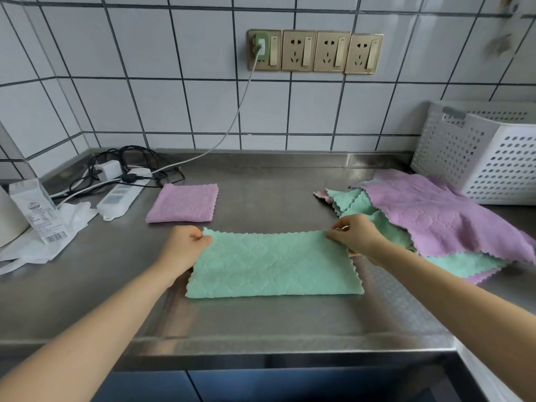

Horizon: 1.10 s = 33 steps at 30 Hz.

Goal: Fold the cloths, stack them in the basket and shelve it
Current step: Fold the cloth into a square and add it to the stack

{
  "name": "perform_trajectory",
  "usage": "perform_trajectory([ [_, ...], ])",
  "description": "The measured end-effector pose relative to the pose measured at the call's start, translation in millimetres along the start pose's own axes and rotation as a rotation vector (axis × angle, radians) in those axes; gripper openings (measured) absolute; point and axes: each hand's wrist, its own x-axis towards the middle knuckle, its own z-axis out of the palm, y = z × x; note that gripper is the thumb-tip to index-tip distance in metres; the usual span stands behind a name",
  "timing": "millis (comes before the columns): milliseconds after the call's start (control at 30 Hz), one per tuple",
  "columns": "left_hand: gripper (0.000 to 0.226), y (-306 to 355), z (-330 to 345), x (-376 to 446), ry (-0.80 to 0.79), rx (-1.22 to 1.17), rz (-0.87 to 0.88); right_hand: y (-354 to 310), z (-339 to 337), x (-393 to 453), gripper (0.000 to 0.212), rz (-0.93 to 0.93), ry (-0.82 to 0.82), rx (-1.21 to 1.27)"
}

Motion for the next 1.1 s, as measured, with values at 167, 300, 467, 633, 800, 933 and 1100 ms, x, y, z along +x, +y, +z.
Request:
perform_trajectory([
  [167, 0.034, -3, 4, 2, 0.049, 0.049, 0.015, -2, 5, 1, 0.026, 0.005, 0.048, -0.061],
  [300, 0.016, 0, 2, 2, 0.127, 0.158, 0.004, -8, 6, -1, 0.020, -0.015, 0.092, -0.207],
  [467, 0.024, 27, -2, -58, 0.110, 0.625, 0.429, -12, 5, -39, 0.026, -0.360, 0.264, -0.559],
  [633, 0.065, 48, 23, -115, -0.508, 0.548, 0.596, -8, 37, -101, 0.023, -0.988, -0.086, -0.553],
  [800, 0.087, 32, 23, -118, -0.601, 0.668, 0.518, 19, 39, -97, 0.031, -1.055, -0.060, -0.679],
  [933, 0.089, 19, 9, -122, -0.628, 0.690, 0.465, 36, 17, -98, 0.033, -1.115, 0.007, -0.731],
  [1100, 0.109, 9, -6, -128, -0.578, 0.715, 0.373, 54, -4, -98, 0.032, -1.071, 0.104, -0.795],
])
